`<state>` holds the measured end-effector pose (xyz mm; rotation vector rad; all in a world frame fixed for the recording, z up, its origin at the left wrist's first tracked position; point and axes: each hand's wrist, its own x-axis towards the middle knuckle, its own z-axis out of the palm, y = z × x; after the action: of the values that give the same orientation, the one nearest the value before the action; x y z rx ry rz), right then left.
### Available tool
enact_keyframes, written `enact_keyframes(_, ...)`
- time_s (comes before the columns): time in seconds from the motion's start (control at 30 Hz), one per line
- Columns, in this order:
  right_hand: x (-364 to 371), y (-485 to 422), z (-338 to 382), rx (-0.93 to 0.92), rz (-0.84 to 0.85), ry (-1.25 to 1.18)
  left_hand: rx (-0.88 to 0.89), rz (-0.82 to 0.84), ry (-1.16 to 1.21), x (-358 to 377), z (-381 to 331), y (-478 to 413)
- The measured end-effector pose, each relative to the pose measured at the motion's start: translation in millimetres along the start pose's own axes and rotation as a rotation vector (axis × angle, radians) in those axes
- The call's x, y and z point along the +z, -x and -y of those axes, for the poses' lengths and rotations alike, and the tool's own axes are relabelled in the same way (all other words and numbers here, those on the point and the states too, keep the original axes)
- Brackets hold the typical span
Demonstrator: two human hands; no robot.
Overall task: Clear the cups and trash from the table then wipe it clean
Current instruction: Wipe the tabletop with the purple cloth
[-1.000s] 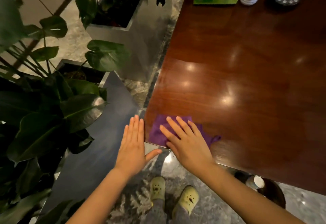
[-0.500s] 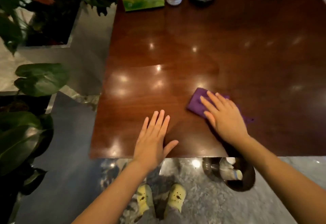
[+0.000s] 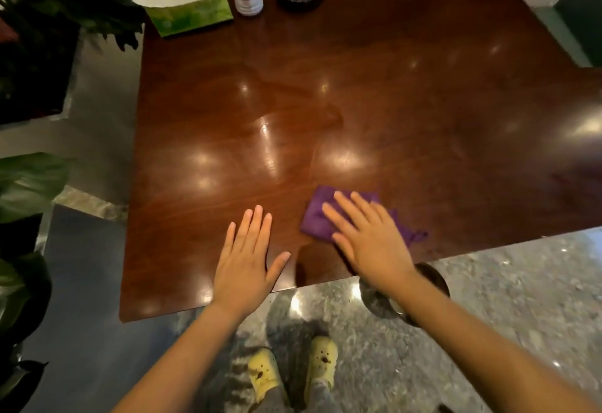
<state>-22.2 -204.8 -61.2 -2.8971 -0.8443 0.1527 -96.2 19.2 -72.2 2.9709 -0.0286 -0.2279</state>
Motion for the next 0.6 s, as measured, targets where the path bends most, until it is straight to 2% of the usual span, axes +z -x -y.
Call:
enact_keyframes(0.07,2,20,11,0.008,0.043,-0.019,0.008,-0.011,0.044,-6,-2,0)
enact_keyframes(0.17,-5,26,13,0.016,0.105,-0.057,-0.018,-0.015,0.233,-19,-26,-9)
enact_keyframes(0.27,-15,26,-2,-0.037,0.134,-0.238,-0.053,-0.101,0.430,-25,-67,-24)
enact_keyframes(0.4,-28,41,-24,0.093,0.100,-0.388,-0.171,-0.036,0.544,-24,-92,-43)
enact_keyframes(0.5,-39,49,-33,0.154,0.066,-0.492,-0.004,-0.101,0.519,-39,-105,-54)
enact_keyframes(0.6,-56,48,-55,0.241,0.040,-0.627,0.204,-0.118,0.616,-70,-130,-68)
